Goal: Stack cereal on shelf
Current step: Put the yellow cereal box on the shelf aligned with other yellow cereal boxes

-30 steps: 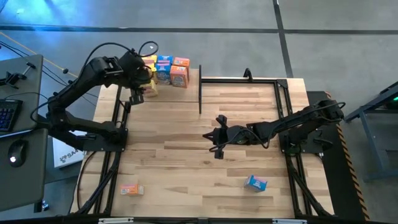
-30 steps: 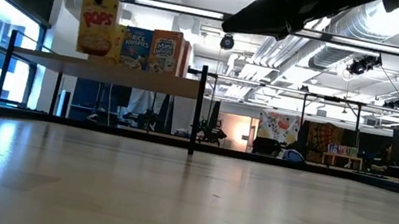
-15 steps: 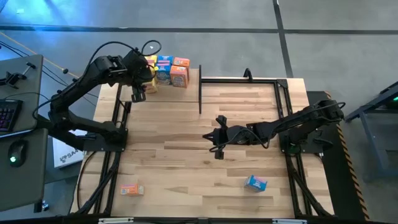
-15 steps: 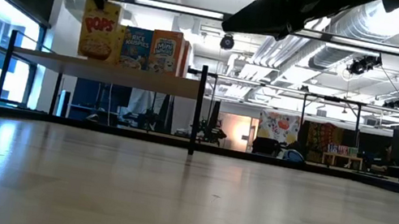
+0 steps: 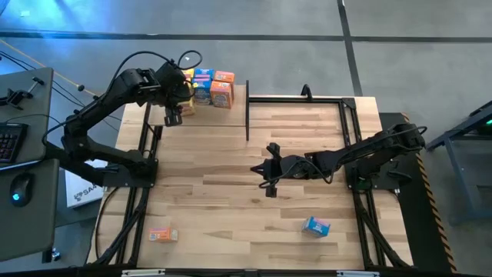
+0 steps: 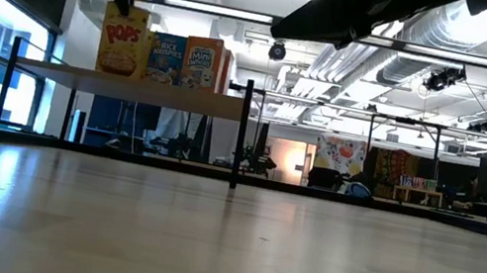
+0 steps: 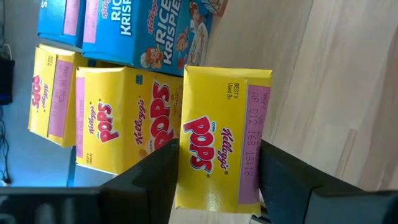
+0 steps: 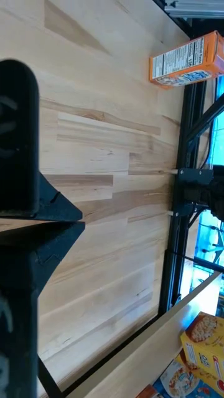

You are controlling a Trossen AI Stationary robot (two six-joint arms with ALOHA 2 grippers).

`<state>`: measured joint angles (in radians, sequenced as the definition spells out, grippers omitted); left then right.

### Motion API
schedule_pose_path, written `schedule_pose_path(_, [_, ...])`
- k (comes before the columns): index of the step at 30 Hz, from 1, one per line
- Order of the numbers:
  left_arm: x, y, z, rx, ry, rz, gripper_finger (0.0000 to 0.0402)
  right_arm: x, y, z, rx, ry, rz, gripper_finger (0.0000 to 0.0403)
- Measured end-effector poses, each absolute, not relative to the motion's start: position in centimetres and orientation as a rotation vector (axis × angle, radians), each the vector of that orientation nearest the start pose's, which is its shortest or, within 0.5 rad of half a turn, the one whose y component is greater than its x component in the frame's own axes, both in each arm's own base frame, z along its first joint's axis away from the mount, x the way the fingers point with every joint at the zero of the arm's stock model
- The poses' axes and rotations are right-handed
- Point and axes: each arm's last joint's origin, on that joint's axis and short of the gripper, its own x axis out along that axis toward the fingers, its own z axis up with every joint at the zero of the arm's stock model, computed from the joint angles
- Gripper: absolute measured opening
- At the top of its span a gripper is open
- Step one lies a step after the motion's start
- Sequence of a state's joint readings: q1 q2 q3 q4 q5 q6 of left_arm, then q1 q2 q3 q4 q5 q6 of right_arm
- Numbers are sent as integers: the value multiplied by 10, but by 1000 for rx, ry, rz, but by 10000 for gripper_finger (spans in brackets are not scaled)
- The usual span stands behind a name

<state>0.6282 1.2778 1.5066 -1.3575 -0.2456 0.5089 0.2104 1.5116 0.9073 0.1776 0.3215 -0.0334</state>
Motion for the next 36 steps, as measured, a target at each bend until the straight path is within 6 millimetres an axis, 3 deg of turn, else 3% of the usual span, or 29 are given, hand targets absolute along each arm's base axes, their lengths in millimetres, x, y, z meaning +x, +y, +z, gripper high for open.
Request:
schedule_pose_path(9, [164,132,384,215,1306,480,235,321,59,238,-145,414,-102,0])
schedule_pose_path(15, [164,134,385,219,1289,495,243,321,59,238,-144,414,-99,0])
schedule_pose_path(22, [158,118,393,324,1300,529,243,321,59,238,-144,414,-99,0])
schedule_pose_path(25, [150,109,396,274,1294,585,241,321,59,238,-144,414,-99,0])
schedule_pose_path(30, [139,97,395,62,1275,692,201,321,59,238,-144,414,-99,0])
schedule_pose_path(36, [122,87,370,-24,1253,765,96,321,59,238,-145,414,-99,0])
